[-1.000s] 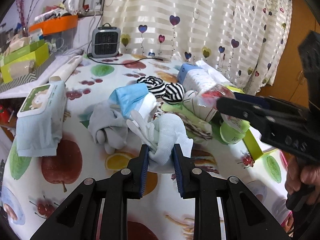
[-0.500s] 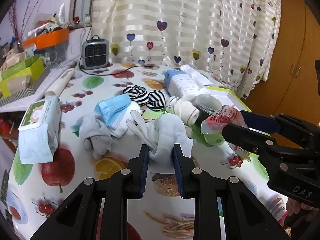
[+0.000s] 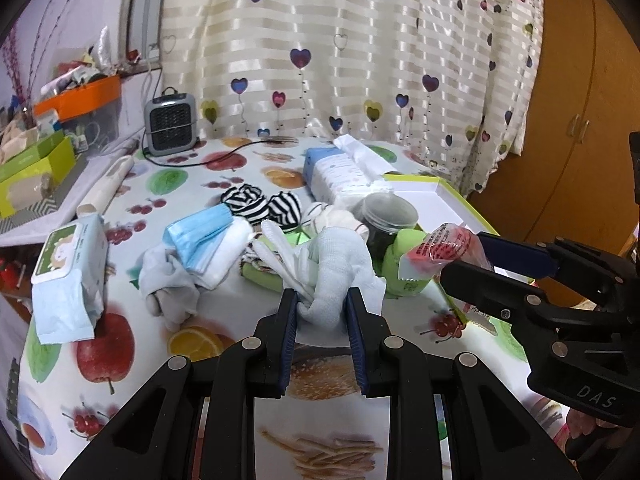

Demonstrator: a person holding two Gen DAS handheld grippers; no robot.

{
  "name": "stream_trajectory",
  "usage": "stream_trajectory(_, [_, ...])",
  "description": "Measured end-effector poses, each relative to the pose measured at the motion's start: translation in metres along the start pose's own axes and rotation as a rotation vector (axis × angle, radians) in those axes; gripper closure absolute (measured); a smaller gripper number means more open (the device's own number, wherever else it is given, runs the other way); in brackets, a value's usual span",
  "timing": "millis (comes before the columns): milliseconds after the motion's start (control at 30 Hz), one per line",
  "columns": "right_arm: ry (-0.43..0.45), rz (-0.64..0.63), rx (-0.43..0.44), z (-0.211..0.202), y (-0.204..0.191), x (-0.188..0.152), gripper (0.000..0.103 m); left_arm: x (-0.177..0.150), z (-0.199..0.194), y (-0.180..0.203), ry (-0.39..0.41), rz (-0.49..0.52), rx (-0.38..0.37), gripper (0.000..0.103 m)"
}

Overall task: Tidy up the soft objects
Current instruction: 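Carry the white sock and plastic bag with both tools over the white box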

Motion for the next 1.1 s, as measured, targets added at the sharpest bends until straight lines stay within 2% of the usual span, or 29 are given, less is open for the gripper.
stream_trajectory(533, [0.036,0.088,-0.057,-0.018,0.049,-0.004,0.063,0.021,0.011,0.042,0.013,0.055,-0.055,0.08])
stream_trajectory(1100, [0.039,0.226,-0.149,-0.028,0.128,-0.023,0.063,0.039,0.044,0.119,-0.013,0.16,-0.155,0.08])
Point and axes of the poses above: each gripper's, at about its wrist camera, not at the fingertips, and z roughly the way its jaws point, y to its right, x to its top, the point moved 10 cm from there along z, roughly the way its jaws point, and after that the axes turned 6 degrees about x, right-handed, at the moved point
